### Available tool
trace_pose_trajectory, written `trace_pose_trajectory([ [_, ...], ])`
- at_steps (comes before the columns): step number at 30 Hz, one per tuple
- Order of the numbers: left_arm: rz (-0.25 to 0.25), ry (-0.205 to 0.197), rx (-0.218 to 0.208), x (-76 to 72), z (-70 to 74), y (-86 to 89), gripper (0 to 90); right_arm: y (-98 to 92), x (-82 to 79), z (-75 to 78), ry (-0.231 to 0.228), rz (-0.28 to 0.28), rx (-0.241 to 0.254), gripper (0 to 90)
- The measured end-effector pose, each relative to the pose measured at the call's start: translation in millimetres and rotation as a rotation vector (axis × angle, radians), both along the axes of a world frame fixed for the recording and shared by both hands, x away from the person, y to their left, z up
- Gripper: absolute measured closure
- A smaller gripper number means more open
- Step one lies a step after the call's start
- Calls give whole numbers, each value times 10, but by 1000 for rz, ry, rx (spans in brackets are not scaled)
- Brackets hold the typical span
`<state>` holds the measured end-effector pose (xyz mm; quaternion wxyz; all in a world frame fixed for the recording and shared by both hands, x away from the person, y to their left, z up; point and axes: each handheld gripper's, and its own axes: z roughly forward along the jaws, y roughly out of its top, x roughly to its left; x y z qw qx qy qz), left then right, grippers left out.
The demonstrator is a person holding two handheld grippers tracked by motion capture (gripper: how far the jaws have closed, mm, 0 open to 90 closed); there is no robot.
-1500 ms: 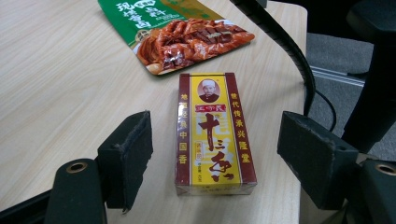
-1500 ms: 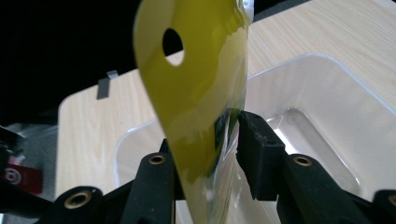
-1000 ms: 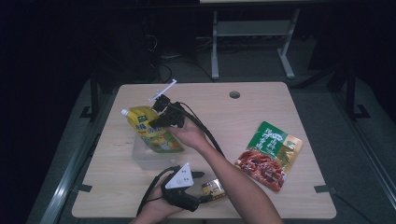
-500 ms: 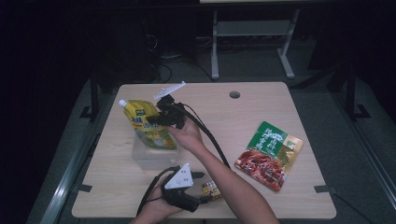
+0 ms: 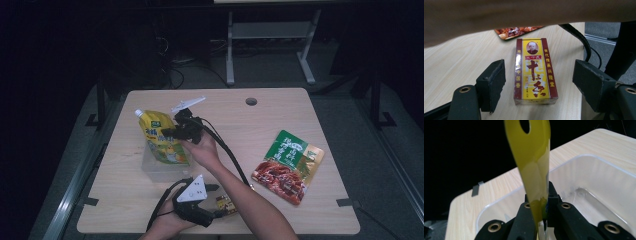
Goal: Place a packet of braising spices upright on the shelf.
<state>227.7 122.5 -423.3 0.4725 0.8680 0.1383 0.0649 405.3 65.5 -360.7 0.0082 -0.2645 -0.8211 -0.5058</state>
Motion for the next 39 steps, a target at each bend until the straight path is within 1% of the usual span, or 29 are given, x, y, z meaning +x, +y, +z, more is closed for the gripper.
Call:
trace_pose_trajectory([
  [1, 1, 1, 1, 2, 4, 6, 259, -6, -12, -15, -16, 6, -4, 895],
  [3, 2, 4, -1, 5, 3, 6, 259, -11, -11, -14, -11, 6, -3, 890],
  [4, 3, 5, -1, 8, 2, 5, 259, -22, -12, -16, -19, 14, -14, 882],
  [6, 3, 7, 1, 9, -1, 2, 259, -27, -17, -14, -23, 17, -18, 874],
  [7, 1, 7, 4, 14, -6, 0, 259, -43, -21, -12, -32, 22, -36, 864],
  [8, 1, 7, 4, 14, -6, 0, 259, -43, -21, -12, -32, 22, -36, 864],
  [9, 3, 10, 6, 14, -9, -2, 258, -63, -20, -7, -41, 23, -57, 850],
  [11, 4, 14, 8, 15, -11, -6, 256, -87, -14, -11, -31, 26, -67, 809],
  [12, 5, 14, 6, 16, -16, -10, 256, -87, -14, -11, -31, 26, -67, 809],
  [13, 7, 14, 10, 19, -20, -14, 252, -112, -6, -19, -19, 30, -86, 786],
  [14, 7, 14, 10, 19, -20, -14, 252, -112, -6, -19, -19, 30, -86, 786],
  [15, 11, 17, 15, 20, -25, -20, 252, -135, -7, -17, -23, 30, -92, 756],
  [17, 14, 19, 17, 22, -29, -24, 250, -152, -5, -11, -10, 30, -95, 732],
  [19, 14, 17, 23, 26, -31, -24, 250, -159, -4, -10, -7, 32, -97, 718],
  [20, 17, 19, 24, 26, -33, -25, 249, -177, -1, -11, -6, 34, -102, 692],
  [21, 20, 23, 26, 31, -36, -27, 245, -205, -2, -7, 4, 36, -108, 663],
  [22, 20, 24, 27, 34, -37, -28, 243, -226, -2, -3, 3, 38, -109, 658],
  [25, 19, 24, 30, 37, -43, -36, 242, -281, -18, 20, 19, 50, -106, 612],
  [27, 17, 24, 35, 37, -46, -43, 241, -316, -25, 32, 10, 60, -113, 586],
  [28, 18, 27, 36, 33, -51, -50, 240, -326, -35, 42, 17, 62, -111, 578],
  [32, 21, 38, 37, 31, -60, -65, 236, -398, -60, 66, 19, 75, -106, 545],
  [34, 20, 38, 43, 41, -64, -69, 235, -455, -91, 86, 23, 78, -108, 532],
  [35, 23, 41, 46, 45, -66, -72, 228, -515, -118, 104, 26, 79, -111, 512],
  [36, 23, 41, 46, 45, -66, -72, 227, -515, -118, 104, 26, 79, -111, 512],
  [37, 22, 43, 46, 48, -68, -79, 223, -576, -133, 115, 21, 78, -109, 498],
  [39, 23, 41, 53, 48, -66, -81, 215, -647, -163, 133, 27, 74, -100, 495],
])
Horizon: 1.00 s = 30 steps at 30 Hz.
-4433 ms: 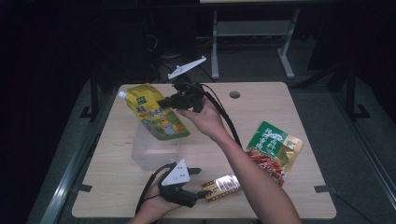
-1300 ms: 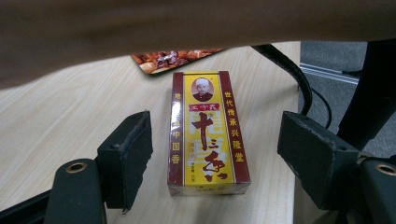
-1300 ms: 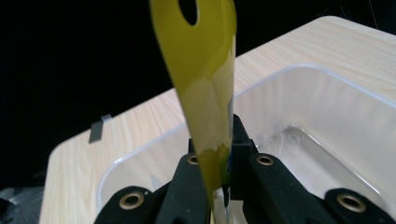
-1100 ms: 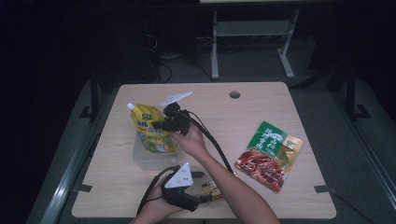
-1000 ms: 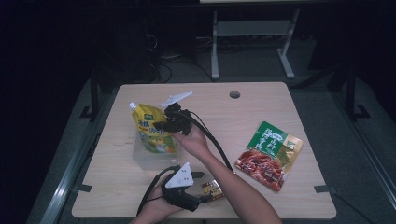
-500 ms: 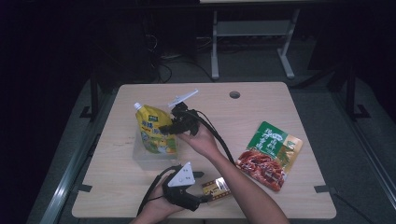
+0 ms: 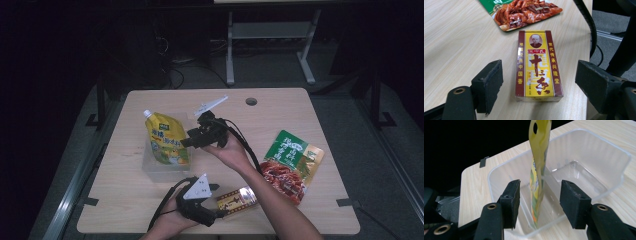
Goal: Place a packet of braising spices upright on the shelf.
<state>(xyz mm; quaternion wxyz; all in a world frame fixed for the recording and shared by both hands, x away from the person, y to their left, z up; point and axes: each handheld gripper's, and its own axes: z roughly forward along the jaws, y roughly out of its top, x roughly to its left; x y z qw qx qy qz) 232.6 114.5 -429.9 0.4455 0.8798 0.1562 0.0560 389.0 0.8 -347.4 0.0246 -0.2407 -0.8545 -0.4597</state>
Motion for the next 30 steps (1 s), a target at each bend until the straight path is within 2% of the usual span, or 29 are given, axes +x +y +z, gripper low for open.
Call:
trace_pose_trajectory([
  [8, -1, 2, 26, 0, -16, -32, 203, -265, -80, 18, 1, -18, 4, 463],
  [12, -1, 0, 34, -3, -23, -47, 195, -405, -126, 20, -17, -29, -14, 453],
  [17, -3, 1, 40, 1, -35, -69, 186, -573, -191, 2, -3, -47, -13, 439],
  [22, -5, -3, 73, -8, -81, -130, 177, -850, -289, -81, 7, -82, -22, 427],
  [27, -12, 1, 94, -14, -114, -169, 176, -1017, -354, -147, 11, -104, -29, 405],
  [30, -12, 3, 105, -13, -127, -177, 176, -1106, -394, -180, 30, -115, -13, 396],
])
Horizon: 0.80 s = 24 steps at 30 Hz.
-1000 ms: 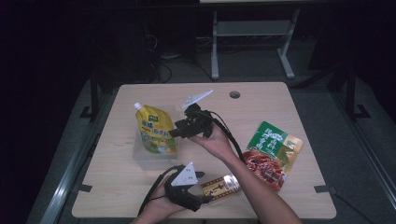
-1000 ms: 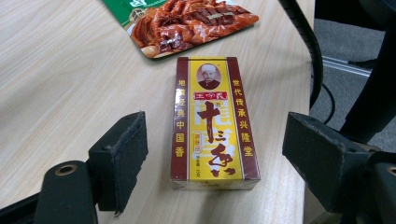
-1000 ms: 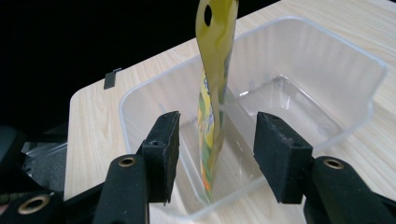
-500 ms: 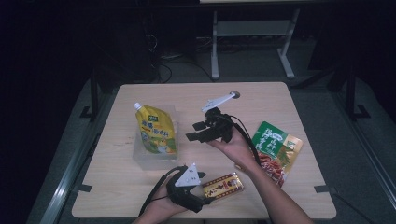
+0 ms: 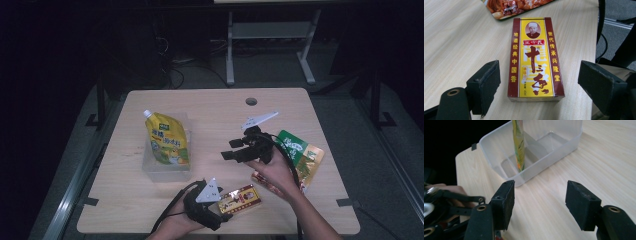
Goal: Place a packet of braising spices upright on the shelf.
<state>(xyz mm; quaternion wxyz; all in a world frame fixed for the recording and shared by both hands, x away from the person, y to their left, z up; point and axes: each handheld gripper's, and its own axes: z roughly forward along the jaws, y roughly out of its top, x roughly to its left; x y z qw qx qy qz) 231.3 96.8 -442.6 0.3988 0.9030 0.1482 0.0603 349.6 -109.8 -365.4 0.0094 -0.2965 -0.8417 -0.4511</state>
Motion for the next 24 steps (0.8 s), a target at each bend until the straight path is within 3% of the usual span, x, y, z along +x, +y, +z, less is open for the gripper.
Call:
trace_pose_trajectory([
  [11, -5, -21, 29, 4, -54, -25, 175, -221, -144, -147, 11, -29, -7, 371],
  [13, -1, -20, 38, 1, -75, -40, 175, -275, -174, -197, 32, -37, 1, 368],
  [21, 9, -24, 49, -7, -107, -68, 179, -412, -284, -295, 44, -67, -29, 358],
  [24, 6, -23, 74, -3, -116, -76, 197, -514, -339, -339, 49, -88, -19, 349],
])
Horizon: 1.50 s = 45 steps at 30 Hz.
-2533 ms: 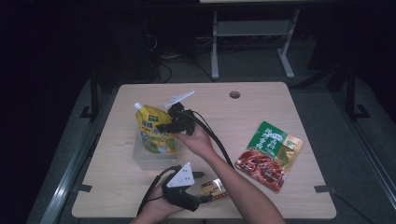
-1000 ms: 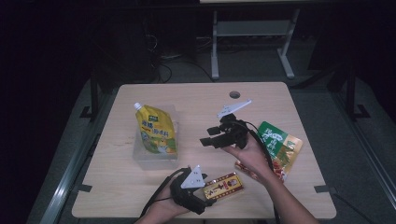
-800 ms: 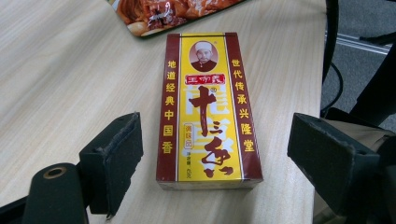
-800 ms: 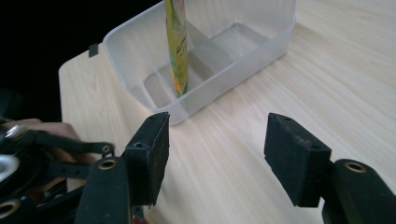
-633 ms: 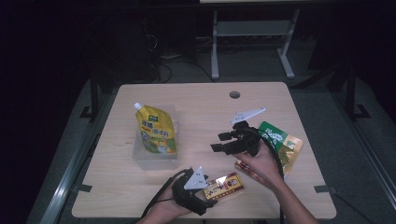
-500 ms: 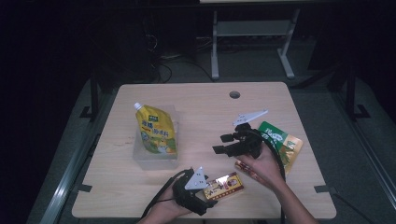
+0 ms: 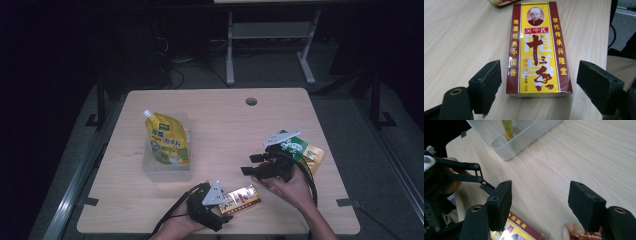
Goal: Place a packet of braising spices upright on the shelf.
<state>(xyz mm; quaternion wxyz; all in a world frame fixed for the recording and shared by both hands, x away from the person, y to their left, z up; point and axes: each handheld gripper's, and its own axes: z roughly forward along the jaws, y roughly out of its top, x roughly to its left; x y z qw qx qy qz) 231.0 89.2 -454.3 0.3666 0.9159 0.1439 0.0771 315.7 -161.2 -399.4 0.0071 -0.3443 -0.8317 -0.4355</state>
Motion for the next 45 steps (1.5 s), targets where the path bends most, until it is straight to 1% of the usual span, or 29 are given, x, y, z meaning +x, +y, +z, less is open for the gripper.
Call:
trace_pose_trajectory([
  [1, 0, 2, 4, -1, -5, -4, 197, 0, 0, 0, 0, 0, 0, 349],
  [2, 1, 9, 10, -10, -18, -15, 210, -39, -26, -20, -8, -9, 0, 349],
  [4, -1, 11, 20, -11, -28, -26, 232, -72, -56, -50, 0, -30, -4, 347],
  [5, -1, 11, 20, -11, -28, -26, 246, -72, -56, -50, 0, -30, -4, 347],
  [6, 3, 13, 25, -6, -39, -33, 255, -105, -74, -90, 7, -45, -4, 344],
  [7, 1, 13, 36, 3, -41, -34, 260, -111, -78, -100, 11, -51, -8, 340],
  [10, 3, 16, 54, 13, -49, -40, 282, -138, -90, -127, 3, -62, -20, 336],
  [12, 5, 16, 56, 16, -50, -41, 296, -159, -94, -141, 6, -70, -21, 332],
  [15, 1, 19, 60, 37, -53, -41, 297, -169, -104, -146, 7, -74, -19, 323],
  [16, -2, 16, 65, 42, -57, -44, 298, -182, -112, -153, 0, -78, -24, 321],
  [21, 2, 26, 74, 42, -73, -63, 298, -205, -134, -159, 8, -92, -20, 319],
  [22, 3, 23, 77, 41, -75, -67, 300, -216, -133, -167, 1, -95, -22, 317],
  [24, 2, 29, 78, 47, -76, -68, 304, -227, -138, -171, 9, -102, -17, 316],
  [27, 2, 33, 82, 52, -72, -70, 309, -228, -142, -183, 8, -104, -17, 314],
  [28, 9, 33, 79, 51, -71, -75, 311, -218, -148, -199, 12, -105, -35, 308],
  [30, 9, 37, 82, 55, -67, -77, 314, -207, -155, -215, 17, -107, -45, 308],
  [32, 13, 41, 83, 59, -64, -77, 317, -199, -159, -217, 22, -110, -49, 308],
  [33, 13, 44, 84, 59, -61, -80, 318, -198, -159, -221, 15, -106, -54, 308],
  [34, 14, 44, 83, 60, -62, -82, 319, -190, -164, -216, 26, -113, -54, 307],
  [35, 14, 44, 83, 60, -62, -82, 319, -193, -162, -225, 22, -108, -52, 308],
  [38, 15, 45, 82, 67, -61, -85, 322, -185, -165, -235, 33, -111, -52, 308],
  [45, 32, 27, 61, 53, -50, -91, 324, -192, -161, -248, 38, -114, -50, 300],
])
